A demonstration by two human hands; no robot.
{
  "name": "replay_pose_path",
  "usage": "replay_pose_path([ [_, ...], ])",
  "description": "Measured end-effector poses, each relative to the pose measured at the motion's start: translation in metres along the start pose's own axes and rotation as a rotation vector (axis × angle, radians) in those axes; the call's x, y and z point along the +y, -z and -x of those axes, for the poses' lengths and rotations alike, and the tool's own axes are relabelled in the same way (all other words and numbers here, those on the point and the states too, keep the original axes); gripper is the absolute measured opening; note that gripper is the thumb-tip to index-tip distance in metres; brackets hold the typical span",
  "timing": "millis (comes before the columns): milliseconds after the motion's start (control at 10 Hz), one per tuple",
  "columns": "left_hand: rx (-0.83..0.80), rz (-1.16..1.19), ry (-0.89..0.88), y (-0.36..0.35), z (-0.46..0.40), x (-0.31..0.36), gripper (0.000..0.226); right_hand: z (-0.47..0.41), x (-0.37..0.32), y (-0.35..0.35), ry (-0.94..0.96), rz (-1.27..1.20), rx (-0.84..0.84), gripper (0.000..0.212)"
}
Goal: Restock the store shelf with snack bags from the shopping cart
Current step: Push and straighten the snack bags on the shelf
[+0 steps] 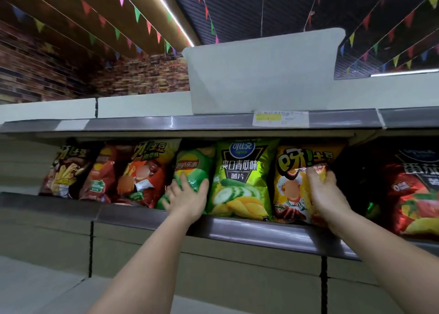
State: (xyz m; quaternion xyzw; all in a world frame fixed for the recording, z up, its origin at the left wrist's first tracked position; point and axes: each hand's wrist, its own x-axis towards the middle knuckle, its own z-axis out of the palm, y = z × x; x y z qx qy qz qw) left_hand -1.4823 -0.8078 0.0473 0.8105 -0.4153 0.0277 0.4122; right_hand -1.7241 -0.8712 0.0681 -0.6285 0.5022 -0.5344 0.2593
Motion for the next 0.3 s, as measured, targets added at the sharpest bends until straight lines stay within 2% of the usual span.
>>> replay_pose_path([
  [100, -0.026, -0.097, -0.066, -0.002, 0.006, -0.007, 0.077, 0.003, -0.003, 0.001, -0.006, -0.022, -0.038, 0.071],
  [200, -0.041, -0.085, -0.059, 0.004, 0.01, -0.007, 0.076, 0.006, -0.002, 0.004, -0.002, 0.008, 0.019, 0.07],
  [300, 0.058, -0.046, -0.095, 0.003, 0.023, -0.002, 0.073, 0.023, -0.004, 0.004, 0.192, 0.195, 0.182, 0.066],
])
